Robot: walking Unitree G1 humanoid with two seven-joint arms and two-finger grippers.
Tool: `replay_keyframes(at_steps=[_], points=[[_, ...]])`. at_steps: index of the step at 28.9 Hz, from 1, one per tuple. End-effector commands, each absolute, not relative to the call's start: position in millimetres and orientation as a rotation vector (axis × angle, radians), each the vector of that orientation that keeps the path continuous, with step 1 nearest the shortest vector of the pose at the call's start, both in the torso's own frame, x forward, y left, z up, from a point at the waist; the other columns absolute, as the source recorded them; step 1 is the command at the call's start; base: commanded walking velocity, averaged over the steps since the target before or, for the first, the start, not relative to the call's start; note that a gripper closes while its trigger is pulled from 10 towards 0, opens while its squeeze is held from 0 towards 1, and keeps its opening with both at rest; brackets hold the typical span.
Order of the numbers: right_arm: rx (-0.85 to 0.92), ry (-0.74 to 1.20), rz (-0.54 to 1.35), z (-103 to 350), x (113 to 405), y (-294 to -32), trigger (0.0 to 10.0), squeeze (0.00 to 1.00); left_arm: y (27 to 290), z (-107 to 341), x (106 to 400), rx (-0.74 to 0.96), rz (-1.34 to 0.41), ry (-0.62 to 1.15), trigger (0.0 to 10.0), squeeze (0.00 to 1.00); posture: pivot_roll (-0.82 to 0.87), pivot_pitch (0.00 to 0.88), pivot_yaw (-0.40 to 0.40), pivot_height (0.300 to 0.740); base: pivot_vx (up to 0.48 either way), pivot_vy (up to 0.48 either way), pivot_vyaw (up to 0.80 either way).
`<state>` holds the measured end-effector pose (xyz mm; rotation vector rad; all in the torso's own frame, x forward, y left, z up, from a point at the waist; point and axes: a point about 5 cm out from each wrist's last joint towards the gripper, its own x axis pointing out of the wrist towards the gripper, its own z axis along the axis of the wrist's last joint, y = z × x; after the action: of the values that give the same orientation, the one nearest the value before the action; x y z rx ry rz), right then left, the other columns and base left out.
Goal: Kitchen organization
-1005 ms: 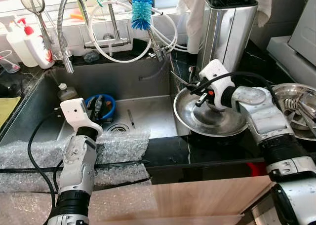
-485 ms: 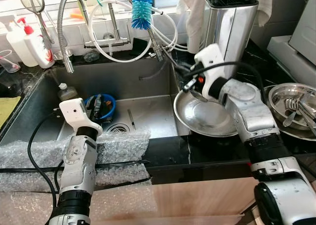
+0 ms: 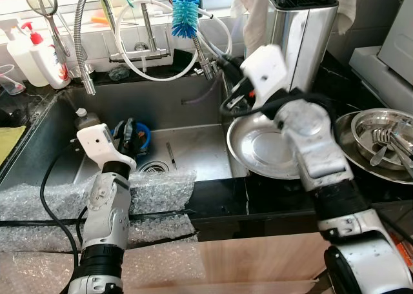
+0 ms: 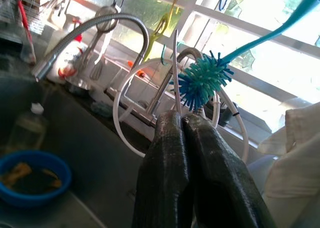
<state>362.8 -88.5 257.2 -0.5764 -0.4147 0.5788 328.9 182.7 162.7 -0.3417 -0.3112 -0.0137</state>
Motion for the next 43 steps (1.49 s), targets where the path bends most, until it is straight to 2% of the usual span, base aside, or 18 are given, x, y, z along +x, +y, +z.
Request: replay_keyframes(at_steps=[1,8,15,18,22,23,24,27,33,37,38,43], points=[[-0.635,-0.422,0.581,252.1,362.6,-84.9,10.0,0.0,186.6,168.0,328.3,-0.351,0.0,-0.326,10.0,0.0,-0.05,0.021,0.093,0.74,0.0,0.0,0.0],[-1.025,-0.525,0.603,229.9,356.2,-75.4,10.0,0.0,197.0,174.1,329.7,-0.391,0.037,-0.348,10.0,0.0,-0.04,0.01,0.092,0.74,0.0,0.0,0.0],[-1.095,-0.576,0.601,225.1,353.7,-71.0,10.0,0.0,199.2,183.6,331.7,-0.501,0.035,-0.375,10.0,0.0,-0.04,0.004,0.092,0.74,0.0,0.0,0.0],[-1.156,-0.603,0.596,221.6,353.2,-71.5,10.0,0.0,200.0,201.0,335.3,-0.639,0.005,-0.423,10.0,0.0,-0.04,0.003,0.093,0.74,0.0,0.0,0.0],[-1.166,-0.611,0.595,219.9,352.5,-71.5,10.0,0.0,196.8,213.5,337.0,-0.697,-0.048,-0.453,10.0,0.0,-0.04,0.0,0.095,0.74,0.0,0.0,0.0],[-1.171,-0.613,0.595,219.4,352.3,-71.4,10.0,0.0,195.6,215.9,337.1,-0.703,-0.06,-0.457,10.0,0.53,-0.04,0.0,0.095,0.74,0.0,0.0,0.0],[-1.173,-0.611,0.592,218.8,352.5,-71.6,10.0,0.0,194.1,218.1,337.2,-0.713,-0.075,-0.461,10.0,1.0,-0.04,0.002,0.097,0.74,0.0,0.0,0.0],[-1.176,-0.608,0.579,216.7,353.4,-72.2,10.0,0.0,188.6,226.9,336.2,-0.807,-0.131,-0.477,10.0,1.0,-0.04,0.003,0.1,0.74,0.0,0.0,0.0],[-1.178,-0.621,0.575,216.5,352.9,-70.2,10.0,0.0,178.5,227.3,335.7,-0.81,-0.219,-0.432,10.0,1.0,-0.04,0.007,0.103,0.74,0.0,0.0,0.0],[-1.201,-0.625,0.571,216.5,352.9,-69.0,10.0,0.0,162.7,228.8,331.2,-0.884,-0.333,-0.405,10.0,1.0,-0.04,0.012,0.109,0.74,0.0,0.0,0.0],[-1.207,-0.627,0.572,216.5,352.8,-68.6,10.0,0.0,159.0,229.8,330.0,-0.888,-0.364,-0.401,10.0,0.0,-0.04,0.013,0.11,0.74,0.0,0.0,0.0],[-1.221,-0.63,0.576,214.6,352.6,-67.7,10.0,0.0,143.0,233.6,322.9,-0.901,-0.509,-0.364,10.0,0.0,-0.04,0.013,0.11,0.74,0.0,0.0,0.0]])
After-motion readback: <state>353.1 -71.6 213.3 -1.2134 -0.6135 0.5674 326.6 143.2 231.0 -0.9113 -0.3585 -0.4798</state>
